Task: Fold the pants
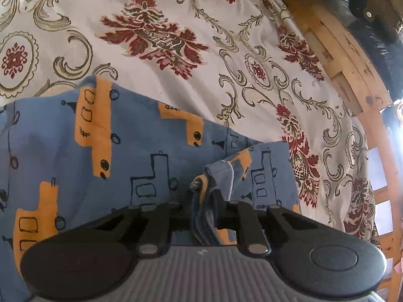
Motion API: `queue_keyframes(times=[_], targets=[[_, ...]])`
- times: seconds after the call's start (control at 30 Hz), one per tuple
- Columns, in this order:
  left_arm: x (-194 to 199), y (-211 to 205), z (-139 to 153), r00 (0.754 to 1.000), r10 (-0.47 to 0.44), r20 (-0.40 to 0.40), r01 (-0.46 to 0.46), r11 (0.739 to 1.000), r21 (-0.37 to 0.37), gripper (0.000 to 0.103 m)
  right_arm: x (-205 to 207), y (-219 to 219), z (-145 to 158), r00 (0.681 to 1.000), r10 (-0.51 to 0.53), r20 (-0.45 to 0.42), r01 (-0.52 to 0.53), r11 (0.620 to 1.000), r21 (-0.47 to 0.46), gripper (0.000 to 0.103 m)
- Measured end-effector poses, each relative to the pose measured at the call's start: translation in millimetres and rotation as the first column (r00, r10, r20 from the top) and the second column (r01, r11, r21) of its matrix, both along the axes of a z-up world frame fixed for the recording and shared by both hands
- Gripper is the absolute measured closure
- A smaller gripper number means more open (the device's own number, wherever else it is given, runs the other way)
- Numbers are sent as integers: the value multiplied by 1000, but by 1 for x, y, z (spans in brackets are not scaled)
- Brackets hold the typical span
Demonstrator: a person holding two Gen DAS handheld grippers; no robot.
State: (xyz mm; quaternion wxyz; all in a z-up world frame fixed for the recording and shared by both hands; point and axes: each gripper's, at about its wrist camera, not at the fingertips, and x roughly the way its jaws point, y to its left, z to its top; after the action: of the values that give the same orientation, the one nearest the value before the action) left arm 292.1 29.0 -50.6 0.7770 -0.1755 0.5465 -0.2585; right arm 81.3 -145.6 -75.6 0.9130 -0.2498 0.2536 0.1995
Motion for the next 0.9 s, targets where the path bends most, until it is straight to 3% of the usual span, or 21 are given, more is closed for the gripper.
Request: queue_keyframes(times=[0.37,0.9], targets=[[-4,6,8,999,-24,38,23,999,27,91,2,4,8,1000,17,-22,-16,999,30,86],[-7,75,23,997,19,78,-28,993,113,91,10,63,20,988,138,-66,-129,983,127,86]])
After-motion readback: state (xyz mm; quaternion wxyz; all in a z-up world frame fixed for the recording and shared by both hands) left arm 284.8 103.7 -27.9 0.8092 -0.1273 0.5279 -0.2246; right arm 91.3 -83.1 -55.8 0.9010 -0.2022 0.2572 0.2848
